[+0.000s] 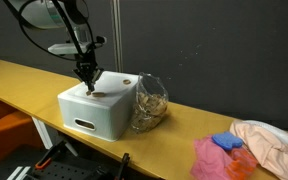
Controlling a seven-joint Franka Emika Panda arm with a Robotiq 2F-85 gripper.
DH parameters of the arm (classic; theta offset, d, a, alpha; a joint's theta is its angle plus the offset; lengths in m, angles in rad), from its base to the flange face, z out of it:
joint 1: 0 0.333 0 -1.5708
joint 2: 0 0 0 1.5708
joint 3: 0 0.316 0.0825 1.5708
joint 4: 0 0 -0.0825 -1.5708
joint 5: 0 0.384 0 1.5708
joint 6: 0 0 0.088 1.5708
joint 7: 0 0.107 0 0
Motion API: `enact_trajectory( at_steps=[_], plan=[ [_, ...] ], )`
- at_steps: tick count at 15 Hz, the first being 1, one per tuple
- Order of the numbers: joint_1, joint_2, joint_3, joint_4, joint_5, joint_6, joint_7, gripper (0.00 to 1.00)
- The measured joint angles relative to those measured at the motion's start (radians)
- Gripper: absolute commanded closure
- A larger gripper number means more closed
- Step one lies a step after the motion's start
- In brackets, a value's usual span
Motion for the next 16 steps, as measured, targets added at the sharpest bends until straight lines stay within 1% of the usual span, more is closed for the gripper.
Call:
enact_trajectory(
  at_steps=[5, 6, 7, 9, 11, 14, 15, 16],
  plan=[
    [0.001, 0.01, 0.001, 0.0, -0.002, 0.059, 0.0, 0.99],
    [0.001, 0.014, 0.001, 0.0, -0.002, 0.067, 0.0, 0.95],
    [0.001, 0.02, 0.001, 0.0, -0.002, 0.075, 0.0, 0.72],
    [0.0, 0.035, 0.001, 0.001, -0.002, 0.093, 0.0, 0.67],
    [-0.001, 0.048, 0.0, 0.001, -0.002, 0.106, 0.0, 0.55],
    [-0.005, 0.061, 0.0, 0.001, -0.002, 0.108, -0.001, 0.34],
    [-0.006, 0.062, -0.001, 0.001, -0.002, 0.108, -0.001, 0.31],
    [-0.007, 0.062, -0.001, 0.0, -0.002, 0.108, -0.001, 0.56]
  ],
)
